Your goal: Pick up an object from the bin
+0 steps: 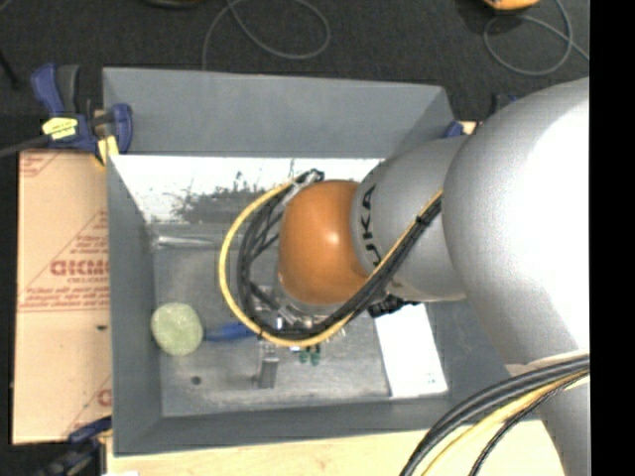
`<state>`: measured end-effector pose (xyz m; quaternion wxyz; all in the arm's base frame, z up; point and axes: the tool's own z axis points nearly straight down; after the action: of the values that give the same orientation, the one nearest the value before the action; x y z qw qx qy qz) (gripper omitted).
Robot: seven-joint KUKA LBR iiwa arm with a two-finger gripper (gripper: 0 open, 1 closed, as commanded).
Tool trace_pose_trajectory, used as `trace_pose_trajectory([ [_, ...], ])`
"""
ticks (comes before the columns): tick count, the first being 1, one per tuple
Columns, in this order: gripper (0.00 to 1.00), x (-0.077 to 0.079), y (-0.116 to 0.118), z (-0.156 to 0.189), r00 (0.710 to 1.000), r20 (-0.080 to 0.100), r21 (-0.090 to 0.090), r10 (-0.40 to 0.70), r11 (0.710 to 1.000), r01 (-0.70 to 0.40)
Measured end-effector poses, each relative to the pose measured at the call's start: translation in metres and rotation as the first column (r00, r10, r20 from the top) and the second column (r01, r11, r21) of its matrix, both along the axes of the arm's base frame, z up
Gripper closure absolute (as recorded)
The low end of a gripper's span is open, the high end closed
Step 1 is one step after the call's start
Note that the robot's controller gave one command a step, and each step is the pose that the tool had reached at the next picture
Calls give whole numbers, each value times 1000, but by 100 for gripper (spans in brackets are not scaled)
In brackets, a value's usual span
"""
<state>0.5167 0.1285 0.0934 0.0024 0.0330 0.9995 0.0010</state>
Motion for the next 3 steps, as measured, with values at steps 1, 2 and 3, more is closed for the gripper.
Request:
trace_pose_trajectory([
  [1, 100, 38, -8, -23, 954, -4, -2, 300, 954, -300],
  [2, 100, 37, -8, -23, 954, -4, -2, 299, 954, -299],
  [3, 100, 38, -19, 31, 959, -9, -2, 284, 959, -284],
])
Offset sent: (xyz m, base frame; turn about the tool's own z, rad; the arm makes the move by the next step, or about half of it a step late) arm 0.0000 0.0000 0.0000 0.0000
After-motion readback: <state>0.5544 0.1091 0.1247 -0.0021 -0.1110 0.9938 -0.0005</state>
